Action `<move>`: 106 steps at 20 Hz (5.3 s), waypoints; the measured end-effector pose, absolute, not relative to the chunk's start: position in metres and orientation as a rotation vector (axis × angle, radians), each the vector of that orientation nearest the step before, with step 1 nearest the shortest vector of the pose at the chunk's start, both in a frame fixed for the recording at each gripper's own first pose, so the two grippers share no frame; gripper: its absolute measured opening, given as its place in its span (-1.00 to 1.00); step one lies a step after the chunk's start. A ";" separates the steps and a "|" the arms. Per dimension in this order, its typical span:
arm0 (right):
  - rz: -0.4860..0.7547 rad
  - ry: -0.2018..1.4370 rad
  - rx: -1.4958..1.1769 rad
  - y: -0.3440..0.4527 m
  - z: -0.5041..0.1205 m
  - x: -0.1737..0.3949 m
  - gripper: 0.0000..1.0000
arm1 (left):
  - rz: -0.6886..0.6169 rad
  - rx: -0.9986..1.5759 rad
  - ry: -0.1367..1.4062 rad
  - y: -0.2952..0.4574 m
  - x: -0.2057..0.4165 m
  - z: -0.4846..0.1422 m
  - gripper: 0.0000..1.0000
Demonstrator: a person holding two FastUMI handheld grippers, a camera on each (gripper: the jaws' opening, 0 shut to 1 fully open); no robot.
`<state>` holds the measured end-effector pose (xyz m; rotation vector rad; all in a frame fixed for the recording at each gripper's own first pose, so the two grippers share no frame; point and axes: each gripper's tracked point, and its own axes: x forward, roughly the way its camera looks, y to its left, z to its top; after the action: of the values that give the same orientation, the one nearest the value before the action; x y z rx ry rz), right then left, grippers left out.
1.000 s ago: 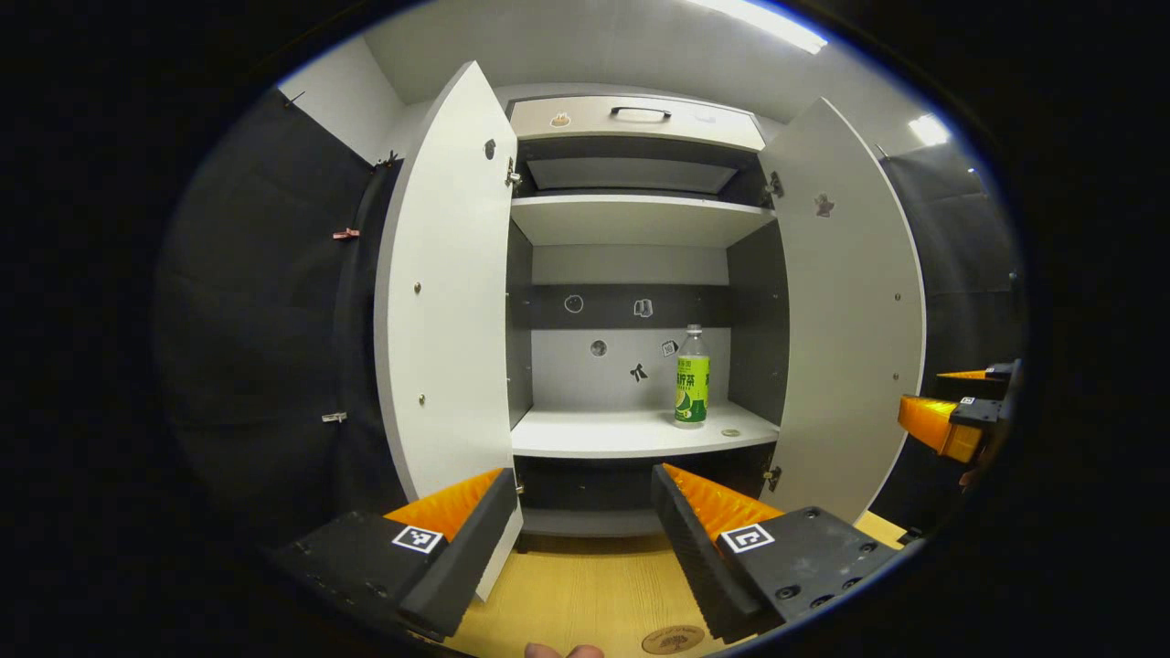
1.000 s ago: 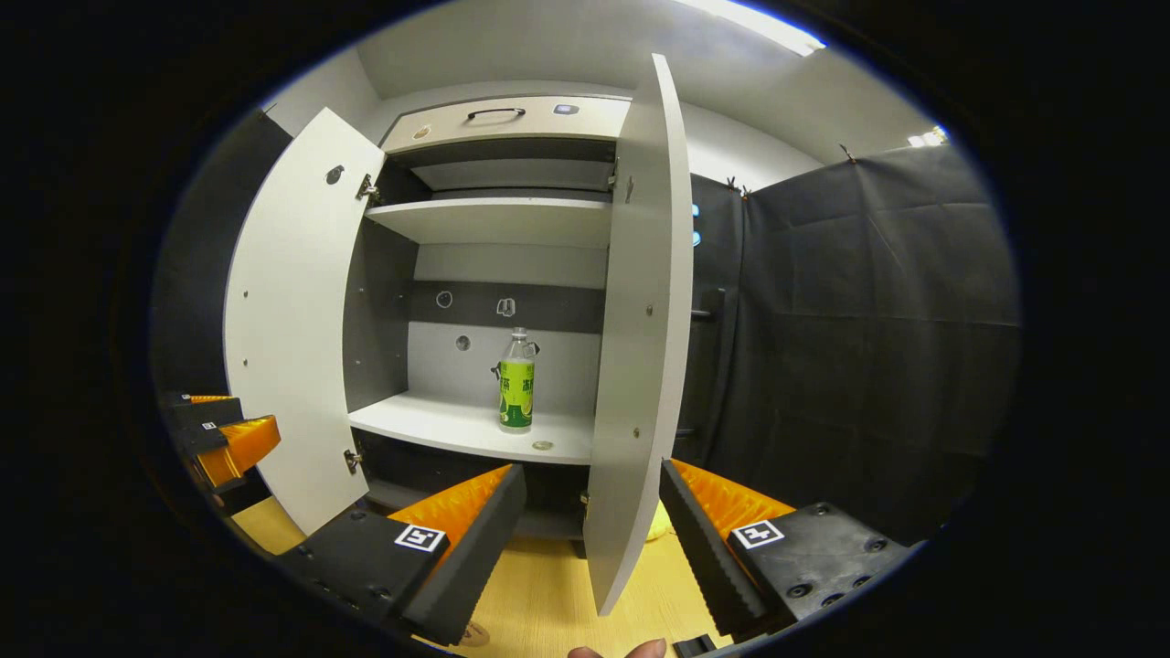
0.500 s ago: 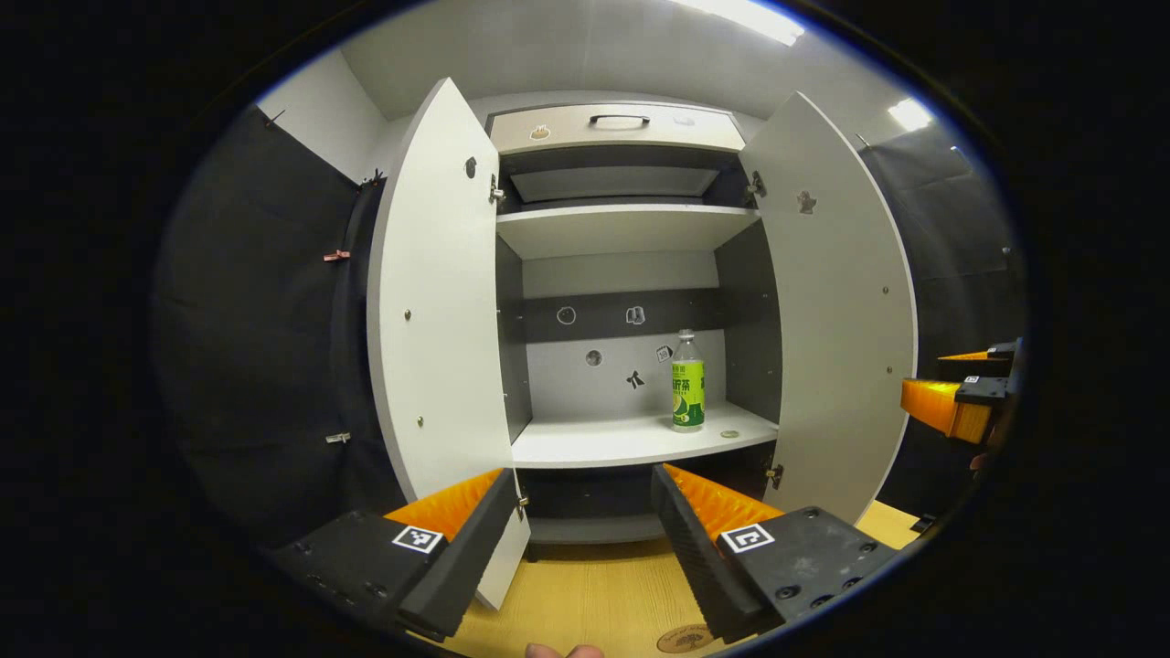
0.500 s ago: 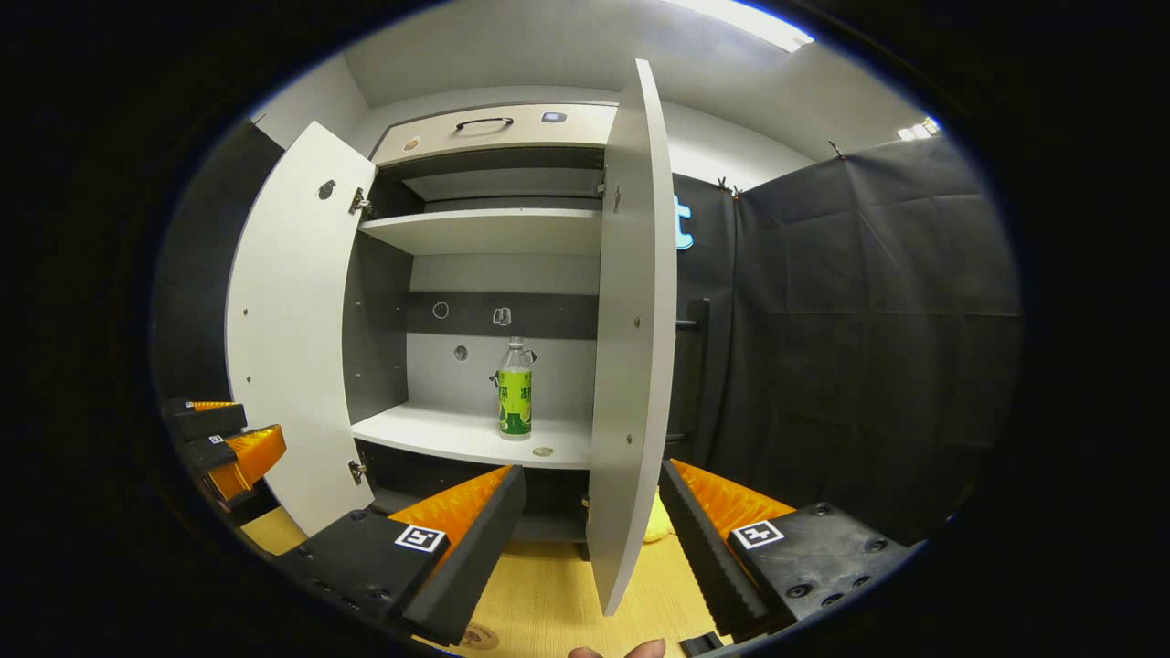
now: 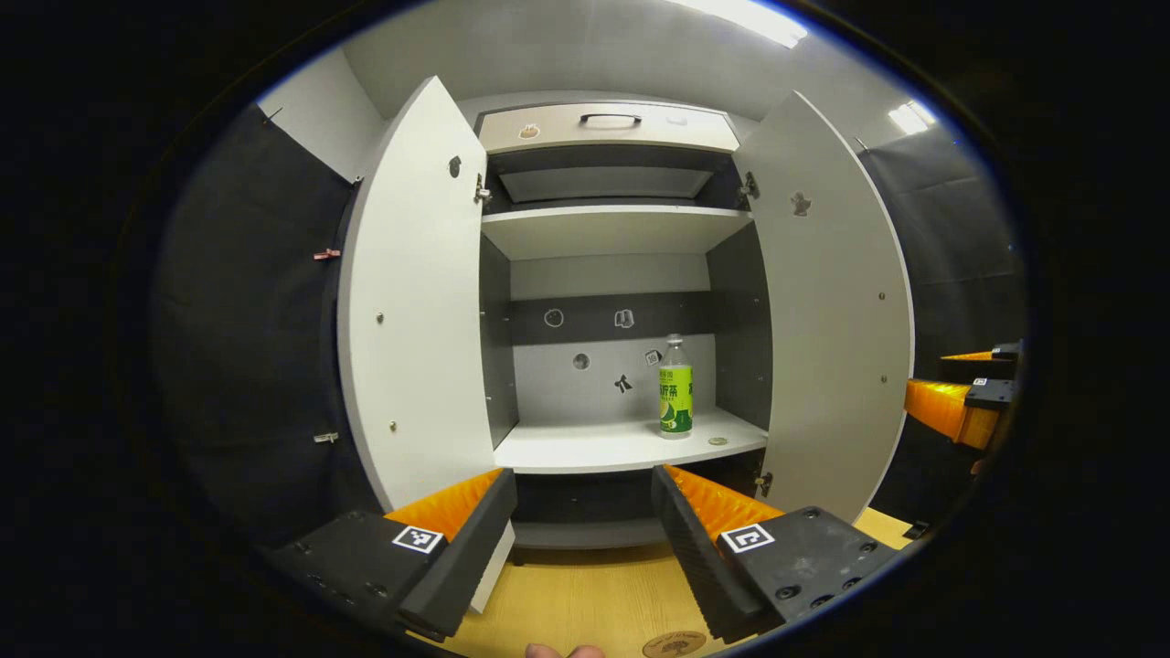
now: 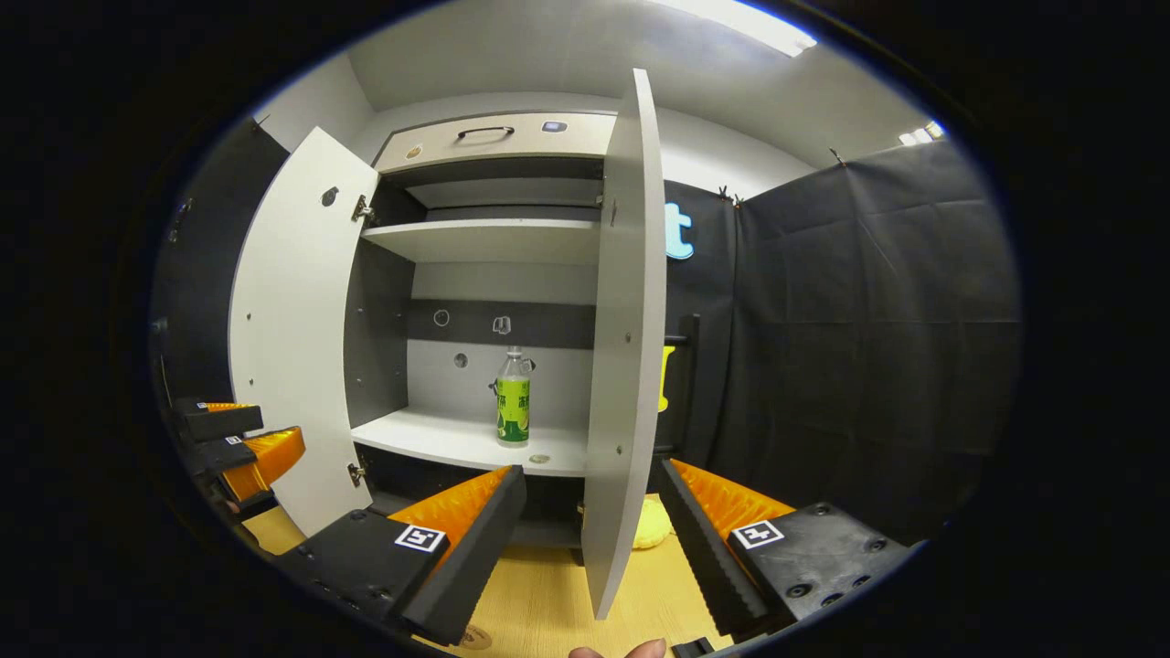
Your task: Grasp the bottle in the cabinet with the left hand and place it on the coaster, then close the right door with the right hand and the left door with the left hand.
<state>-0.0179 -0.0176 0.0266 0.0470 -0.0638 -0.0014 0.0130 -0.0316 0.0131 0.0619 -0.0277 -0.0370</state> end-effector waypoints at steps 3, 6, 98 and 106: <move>0.007 -0.072 0.075 -0.035 0.033 -0.024 0.96 | -0.057 0.057 -0.034 -0.052 0.029 0.016 0.89; 0.007 -0.091 0.082 -0.060 0.040 -0.031 0.94 | -0.071 0.061 -0.043 -0.073 0.049 0.017 0.89; -0.094 0.007 0.092 -0.125 0.046 -0.015 0.95 | -0.342 -0.031 0.013 -0.140 -0.011 -0.305 0.56; -0.120 0.046 0.114 -0.129 0.038 -0.014 0.95 | -0.334 -0.049 0.028 -0.134 -0.004 -0.319 0.59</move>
<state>-0.0144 -0.1293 0.0384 0.1140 0.0456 -0.1202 -0.0043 -0.1343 -0.3186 -0.0486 0.0279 -0.3338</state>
